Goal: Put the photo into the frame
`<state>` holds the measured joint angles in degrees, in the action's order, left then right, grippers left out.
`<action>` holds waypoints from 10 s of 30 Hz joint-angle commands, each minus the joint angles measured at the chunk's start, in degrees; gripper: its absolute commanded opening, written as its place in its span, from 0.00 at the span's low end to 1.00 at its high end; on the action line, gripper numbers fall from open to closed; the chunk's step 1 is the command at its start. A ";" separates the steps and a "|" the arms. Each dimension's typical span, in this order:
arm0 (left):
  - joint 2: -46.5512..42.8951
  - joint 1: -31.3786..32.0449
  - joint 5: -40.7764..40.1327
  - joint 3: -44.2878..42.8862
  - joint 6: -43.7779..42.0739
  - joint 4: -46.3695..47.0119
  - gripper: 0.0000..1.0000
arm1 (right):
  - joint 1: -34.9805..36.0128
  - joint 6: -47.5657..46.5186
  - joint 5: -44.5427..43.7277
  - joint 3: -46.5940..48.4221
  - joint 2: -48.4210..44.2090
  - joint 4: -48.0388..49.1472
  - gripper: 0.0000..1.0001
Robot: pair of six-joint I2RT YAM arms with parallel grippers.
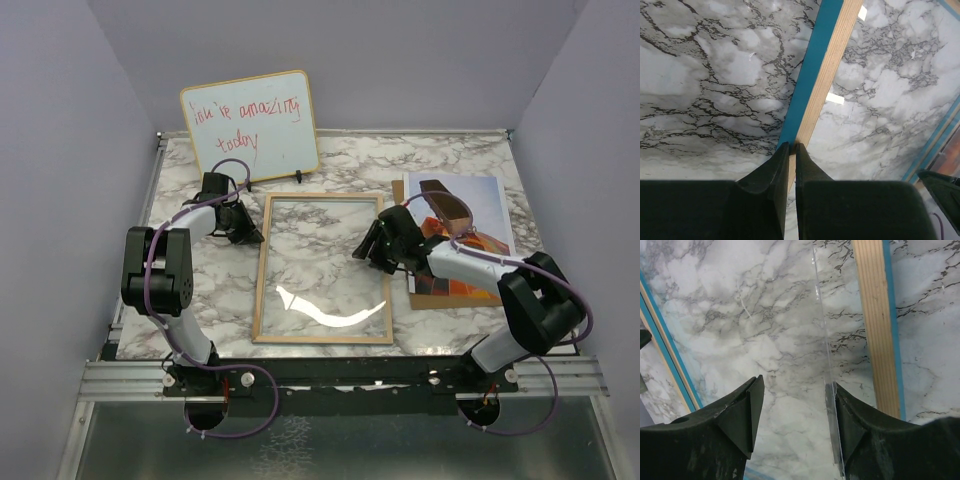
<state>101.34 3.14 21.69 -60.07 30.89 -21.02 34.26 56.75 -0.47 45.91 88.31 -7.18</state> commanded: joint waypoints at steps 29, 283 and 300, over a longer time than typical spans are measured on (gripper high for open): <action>4.92 1.61 -1.75 2.11 -0.66 -2.89 0.12 | 10.28 7.15 -25.02 25.67 13.52 -37.25 0.70; 15.89 17.61 -33.08 -7.55 -11.15 -15.62 0.00 | -11.32 -5.99 17.53 -9.49 -7.27 8.77 0.62; 15.63 17.52 -29.36 -8.70 -12.19 -15.63 0.00 | -11.76 -9.62 -5.41 -5.20 -16.63 -13.70 0.62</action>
<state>109.82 20.99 -6.04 -73.03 20.47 -27.59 22.59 49.78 1.06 37.89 72.18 -14.87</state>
